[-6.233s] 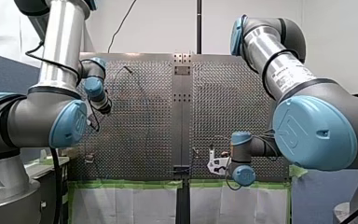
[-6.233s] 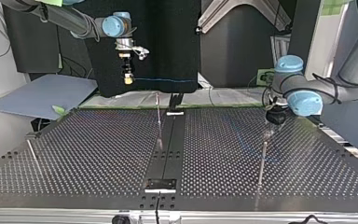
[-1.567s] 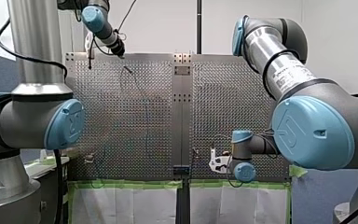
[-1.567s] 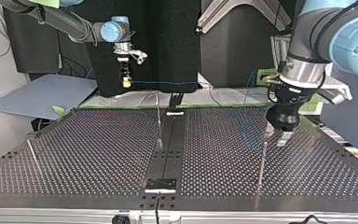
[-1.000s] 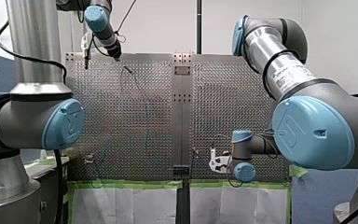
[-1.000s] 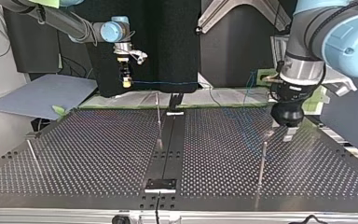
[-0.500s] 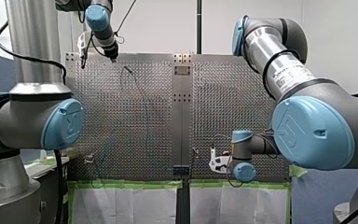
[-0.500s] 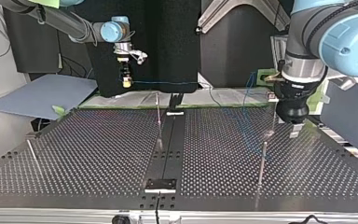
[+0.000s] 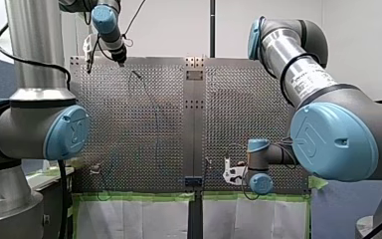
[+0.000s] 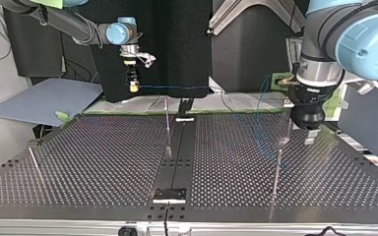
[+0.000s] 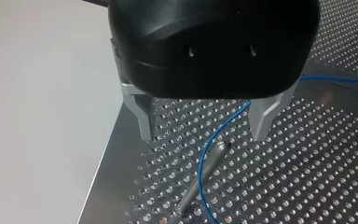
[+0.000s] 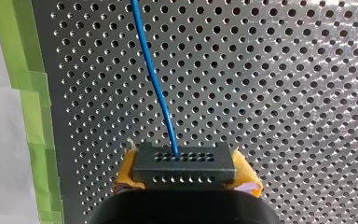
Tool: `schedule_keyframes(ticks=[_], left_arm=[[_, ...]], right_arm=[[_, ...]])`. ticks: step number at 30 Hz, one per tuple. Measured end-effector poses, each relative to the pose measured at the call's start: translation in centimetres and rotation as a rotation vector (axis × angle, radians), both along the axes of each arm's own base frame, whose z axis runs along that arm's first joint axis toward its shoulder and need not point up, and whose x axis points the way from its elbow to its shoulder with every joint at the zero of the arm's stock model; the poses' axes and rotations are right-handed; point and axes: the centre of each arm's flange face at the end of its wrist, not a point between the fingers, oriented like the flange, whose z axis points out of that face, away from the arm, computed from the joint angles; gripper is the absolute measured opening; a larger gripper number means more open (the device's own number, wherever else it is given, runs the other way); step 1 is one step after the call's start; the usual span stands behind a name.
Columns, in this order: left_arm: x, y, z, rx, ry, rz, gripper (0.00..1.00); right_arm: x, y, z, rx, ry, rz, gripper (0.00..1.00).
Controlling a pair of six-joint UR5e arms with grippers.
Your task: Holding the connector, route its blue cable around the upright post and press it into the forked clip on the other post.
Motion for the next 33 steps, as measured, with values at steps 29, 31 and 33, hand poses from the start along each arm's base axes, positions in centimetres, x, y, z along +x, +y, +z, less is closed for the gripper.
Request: schedule_keyframes(ticks=[29,31,33], left_arm=[[1.4,-2.4,1.2,0.161,-0.157,-0.126,1.0],[1.7,-3.0,0.9,0.175,-0.167,-0.156,1.0],[2.2,-3.7,0.5,0.192,-0.173,-0.182,1.0]], right_arm=[[0.1,0.2,-0.1,0.008,0.0,0.003,0.0],[0.1,0.2,-0.1,0.008,-0.001,0.003,0.0],[0.1,0.2,0.0,0.008,-0.001,0.003,0.0]])
